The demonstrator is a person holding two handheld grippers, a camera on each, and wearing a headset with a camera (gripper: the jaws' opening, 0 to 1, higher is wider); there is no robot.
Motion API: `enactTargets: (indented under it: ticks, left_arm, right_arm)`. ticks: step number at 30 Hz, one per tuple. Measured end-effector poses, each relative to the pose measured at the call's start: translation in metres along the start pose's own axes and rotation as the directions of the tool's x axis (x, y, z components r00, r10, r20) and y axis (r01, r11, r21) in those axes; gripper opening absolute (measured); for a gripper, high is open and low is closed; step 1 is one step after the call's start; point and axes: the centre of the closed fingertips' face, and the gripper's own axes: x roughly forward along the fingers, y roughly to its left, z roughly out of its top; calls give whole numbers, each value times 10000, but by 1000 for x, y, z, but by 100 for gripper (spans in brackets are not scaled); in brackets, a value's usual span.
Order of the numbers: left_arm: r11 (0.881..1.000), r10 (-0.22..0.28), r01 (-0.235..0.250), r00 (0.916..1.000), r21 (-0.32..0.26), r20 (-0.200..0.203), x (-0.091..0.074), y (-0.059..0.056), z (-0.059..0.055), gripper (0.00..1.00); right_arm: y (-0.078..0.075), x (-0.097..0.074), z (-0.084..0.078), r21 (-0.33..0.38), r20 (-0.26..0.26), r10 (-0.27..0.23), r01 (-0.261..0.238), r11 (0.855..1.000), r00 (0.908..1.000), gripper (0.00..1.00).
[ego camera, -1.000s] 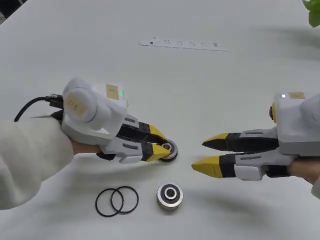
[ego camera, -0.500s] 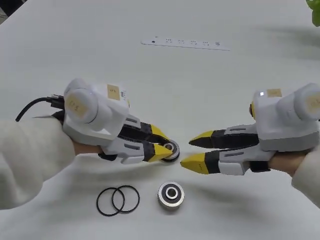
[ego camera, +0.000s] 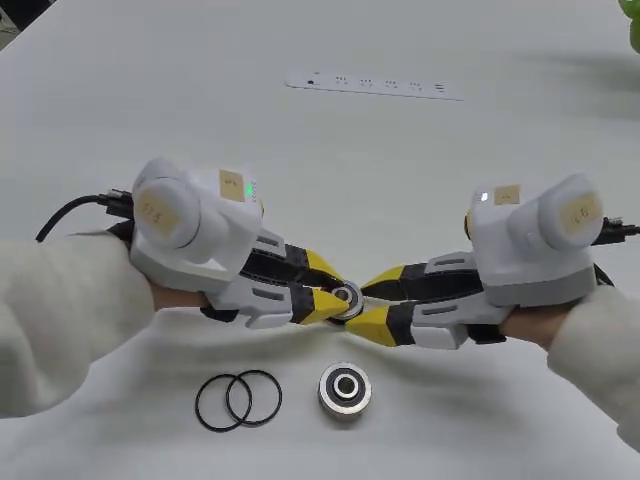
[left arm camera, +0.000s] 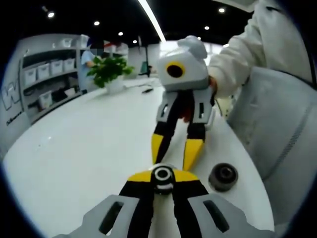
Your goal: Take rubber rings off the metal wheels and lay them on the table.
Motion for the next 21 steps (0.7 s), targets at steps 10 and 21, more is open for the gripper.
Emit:
enactTargets:
  ticks: [10,21]
  left_arm:
    - [10000,11,-11,10000,20,2,0,0,0,14]
    - [10000,66,-66,10000,2,-3,0,0,0,14]
  right_arm:
    - [-1,0,-2,-429,-161,-60,53,9991,9999,17]
    - [-3,0,-5,-1022,-435,-221,176,9946,9988,11]
